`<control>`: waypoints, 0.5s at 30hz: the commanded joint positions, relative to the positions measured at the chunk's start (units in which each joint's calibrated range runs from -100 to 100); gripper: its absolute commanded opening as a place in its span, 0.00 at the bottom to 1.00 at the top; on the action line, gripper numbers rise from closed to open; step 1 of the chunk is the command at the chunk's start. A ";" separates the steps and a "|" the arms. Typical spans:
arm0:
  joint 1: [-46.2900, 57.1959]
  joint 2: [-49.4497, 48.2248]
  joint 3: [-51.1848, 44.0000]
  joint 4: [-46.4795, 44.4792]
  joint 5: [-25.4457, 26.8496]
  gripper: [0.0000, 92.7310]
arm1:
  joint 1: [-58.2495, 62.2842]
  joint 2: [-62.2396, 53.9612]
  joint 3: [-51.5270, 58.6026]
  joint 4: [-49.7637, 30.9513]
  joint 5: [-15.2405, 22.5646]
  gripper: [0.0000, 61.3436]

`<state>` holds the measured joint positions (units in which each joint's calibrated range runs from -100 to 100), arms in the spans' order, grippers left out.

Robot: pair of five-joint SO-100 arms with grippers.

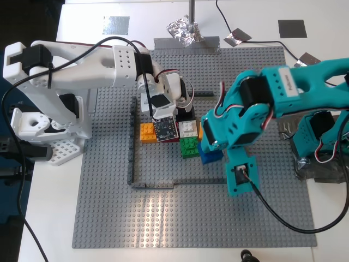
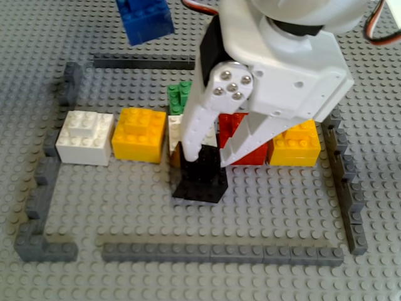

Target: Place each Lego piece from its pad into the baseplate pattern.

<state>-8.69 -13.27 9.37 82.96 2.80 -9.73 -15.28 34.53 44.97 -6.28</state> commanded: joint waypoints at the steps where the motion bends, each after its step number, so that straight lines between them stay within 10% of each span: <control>1: -0.19 1.51 -1.19 -1.75 -0.18 0.04 | 0.70 -1.37 -0.26 -0.79 -0.19 0.26; 15: -0.26 12.93 -9.86 -1.75 -2.38 0.04 | 0.77 -3.26 -1.52 0.35 0.20 0.37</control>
<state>-8.69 -1.44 3.51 81.48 0.60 -9.18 -15.28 34.91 44.81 -6.28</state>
